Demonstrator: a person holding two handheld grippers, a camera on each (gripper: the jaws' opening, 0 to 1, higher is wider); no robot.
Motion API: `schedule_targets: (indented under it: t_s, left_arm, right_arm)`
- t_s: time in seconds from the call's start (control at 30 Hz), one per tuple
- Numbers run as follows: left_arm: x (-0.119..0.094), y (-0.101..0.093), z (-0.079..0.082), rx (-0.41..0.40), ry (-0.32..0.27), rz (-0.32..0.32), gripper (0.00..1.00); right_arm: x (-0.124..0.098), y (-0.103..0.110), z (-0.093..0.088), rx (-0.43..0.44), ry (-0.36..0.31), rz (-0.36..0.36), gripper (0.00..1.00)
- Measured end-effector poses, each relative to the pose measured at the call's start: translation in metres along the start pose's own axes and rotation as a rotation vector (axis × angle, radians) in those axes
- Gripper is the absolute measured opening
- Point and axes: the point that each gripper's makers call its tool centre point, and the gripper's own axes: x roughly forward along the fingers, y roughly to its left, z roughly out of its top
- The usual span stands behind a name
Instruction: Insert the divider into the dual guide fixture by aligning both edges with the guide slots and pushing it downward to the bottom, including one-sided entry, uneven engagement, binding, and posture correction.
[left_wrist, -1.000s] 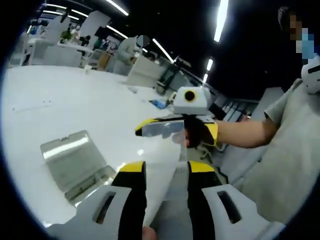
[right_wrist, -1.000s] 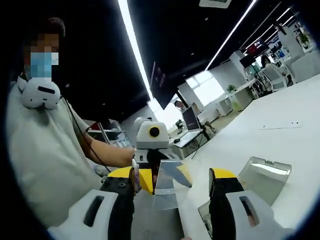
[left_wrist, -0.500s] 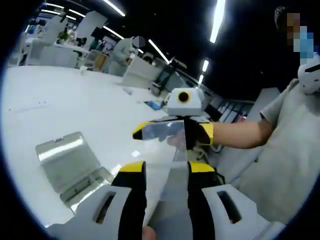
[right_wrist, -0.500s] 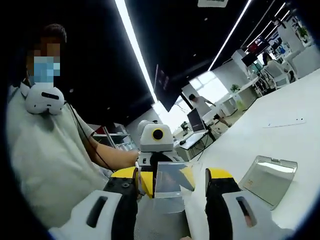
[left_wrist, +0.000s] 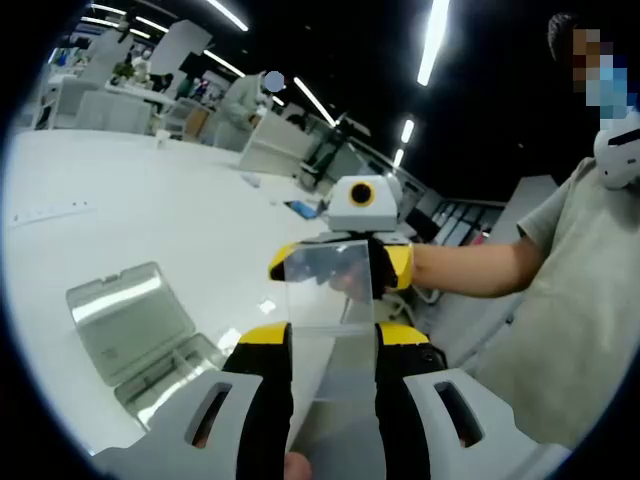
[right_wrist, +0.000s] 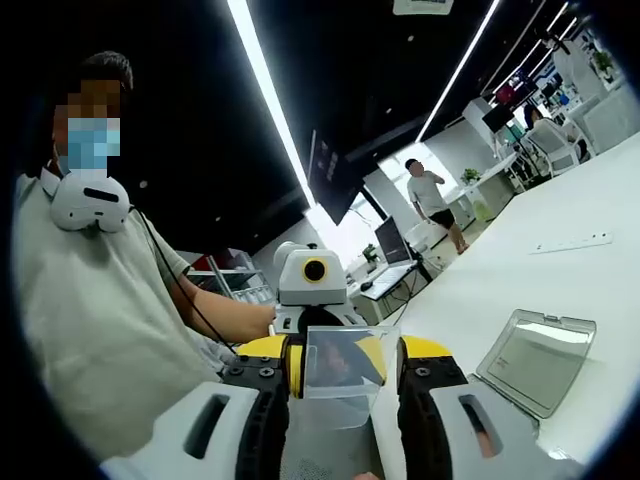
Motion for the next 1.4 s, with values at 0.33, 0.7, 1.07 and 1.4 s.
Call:
schedule_targets:
  t_s: [0.33, 0.7, 1.07, 1.4]
  left_arm:
    - [0.0, -0.001, -0.002, -0.002, 0.002, -0.006, 0.28]
    - [0.0, 0.001, -0.004, -0.01, -0.003, -0.005, 0.3]
    - [-0.002, 0.005, -0.004, 0.01, -0.008, 0.022, 0.35]
    - [-0.004, 0.015, -0.019, 0.065, 0.055, 0.119, 0.4]
  right_arm:
    - [0.0, -0.002, -0.002, 0.003, 0.0, -0.011, 0.32]
    - [-0.001, -0.004, -0.003, 0.001, 0.006, -0.011, 0.31]
    - [0.003, -0.01, -0.007, 0.015, 0.026, -0.04, 0.31]
    - [0.007, -0.021, -0.011, 0.032, 0.046, -0.107, 0.3]
